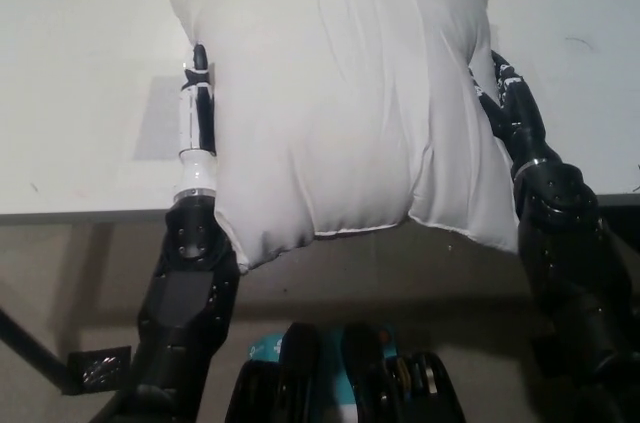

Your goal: The robot uses both hands to lift the pillow and then drops it on the table

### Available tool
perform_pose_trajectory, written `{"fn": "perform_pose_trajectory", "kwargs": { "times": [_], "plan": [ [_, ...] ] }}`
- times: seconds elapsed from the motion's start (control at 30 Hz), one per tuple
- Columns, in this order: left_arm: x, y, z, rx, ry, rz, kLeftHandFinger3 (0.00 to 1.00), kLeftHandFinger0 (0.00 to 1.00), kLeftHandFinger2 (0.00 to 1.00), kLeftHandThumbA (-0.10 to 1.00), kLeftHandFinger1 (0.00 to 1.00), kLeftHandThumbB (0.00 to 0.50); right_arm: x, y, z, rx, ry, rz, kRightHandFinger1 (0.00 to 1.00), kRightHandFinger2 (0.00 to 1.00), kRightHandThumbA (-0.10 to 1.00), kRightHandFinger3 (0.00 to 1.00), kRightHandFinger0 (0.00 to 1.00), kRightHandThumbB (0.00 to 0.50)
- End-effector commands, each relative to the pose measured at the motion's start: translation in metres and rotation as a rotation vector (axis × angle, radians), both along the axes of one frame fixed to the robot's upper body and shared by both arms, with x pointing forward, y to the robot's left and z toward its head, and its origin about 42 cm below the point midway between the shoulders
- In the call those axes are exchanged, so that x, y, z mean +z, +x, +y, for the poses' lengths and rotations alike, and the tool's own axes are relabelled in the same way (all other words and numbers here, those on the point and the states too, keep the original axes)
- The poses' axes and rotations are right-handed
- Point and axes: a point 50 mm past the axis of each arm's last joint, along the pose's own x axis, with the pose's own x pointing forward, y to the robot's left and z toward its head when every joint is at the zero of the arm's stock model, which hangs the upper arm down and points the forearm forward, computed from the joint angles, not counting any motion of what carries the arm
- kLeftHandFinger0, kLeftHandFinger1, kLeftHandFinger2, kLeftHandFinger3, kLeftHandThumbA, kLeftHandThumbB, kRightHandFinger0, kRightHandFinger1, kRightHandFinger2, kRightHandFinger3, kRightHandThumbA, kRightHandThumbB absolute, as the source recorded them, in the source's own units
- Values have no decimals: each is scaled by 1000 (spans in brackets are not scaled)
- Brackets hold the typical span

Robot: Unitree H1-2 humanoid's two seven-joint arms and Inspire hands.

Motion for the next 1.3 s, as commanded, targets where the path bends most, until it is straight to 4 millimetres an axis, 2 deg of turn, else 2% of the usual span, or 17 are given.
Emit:
{"fn": "perform_pose_trajectory", "kwargs": {
  "times": [0.0,0.13,0.2,0.3,0.47,0.53,0.57,0.63,0.67,0.77,0.8,0.83,0.9,1.03,1.1,1.13,1.27],
  "plan": [
    [34,7,-51,-132,-30,-63,1000,1000,1000,1000,1000,203,14,4,40,78,45,-31,1000,1000,1000,1000,1000,344],
    [33,8,-54,-134,-31,-58,1000,1000,1000,1000,1000,216,17,3,41,74,82,-36,1000,1000,1000,1000,1000,338],
    [31,7,-56,-136,-38,-51,1000,1000,1000,1000,1000,192,20,3,41,72,96,-51,1000,1000,1000,1000,1000,339],
    [27,6,-59,-140,-50,-40,1000,1000,1000,1000,1000,204,26,3,42,73,110,-71,1000,1000,1000,1000,1000,342],
    [25,8,-63,-156,-56,-26,1000,1000,1000,1000,1000,201,48,3,46,93,177,-124,1000,1000,1000,1000,1000,336],
    [31,10,-66,-162,-60,-35,1000,1000,1000,1000,1000,177,63,0,51,174,183,-152,1000,1000,1000,1000,1000,384],
    [36,11,-68,-172,-68,-49,1000,1000,1000,1000,1000,154,71,-1,53,210,165,-167,1000,1000,1000,1000,1000,373],
    [42,13,-73,-179,-63,-66,1000,1000,1000,1000,1000,156,77,-2,55,217,130,-182,1000,1000,1000,1000,1000,359],
    [43,13,-74,-180,-60,-70,1000,1000,1000,1000,1000,166,78,-2,56,216,120,-183,1000,1000,1000,1000,1000,351],
    [49,12,-81,-194,-46,-83,1000,1000,1000,1000,1000,154,76,-2,61,214,84,-185,1000,1000,1000,1000,1000,342],
    [50,11,-81,-196,-45,-86,1000,1000,1000,1000,1000,154,74,-3,63,216,69,-185,1000,1000,1000,1000,1000,372],
    [52,10,-83,-203,-41,-92,1000,1000,1000,1000,1000,153,73,-4,65,226,52,-185,1000,1000,1000,1000,1000,380],
    [56,10,-87,-220,-46,-96,1000,1000,1000,1000,1000,174,69,-4,65,233,25,-176,1000,1000,1000,1000,1000,382],
    [60,9,-91,-238,-40,-96,1000,1000,1000,1000,1000,182,68,-5,67,235,16,-177,1000,1000,1000,1000,1000,402],
    [62,9,-92,-239,-40,-95,1000,1000,1000,1000,1000,185,69,-5,67,237,18,-181,1000,1000,1000,1000,1000,393],
    [66,10,-93,-245,-42,-97,1000,1000,1000,1000,1000,182,74,-7,68,246,20,-195,1000,1000,1000,1000,1000,407],
    [87,14,-95,-260,-39,-130,1000,1000,1000,1000,1000,181,97,-7,66,264,41,-251,1000,1000,1000,1000,1000,408]
  ]
}}
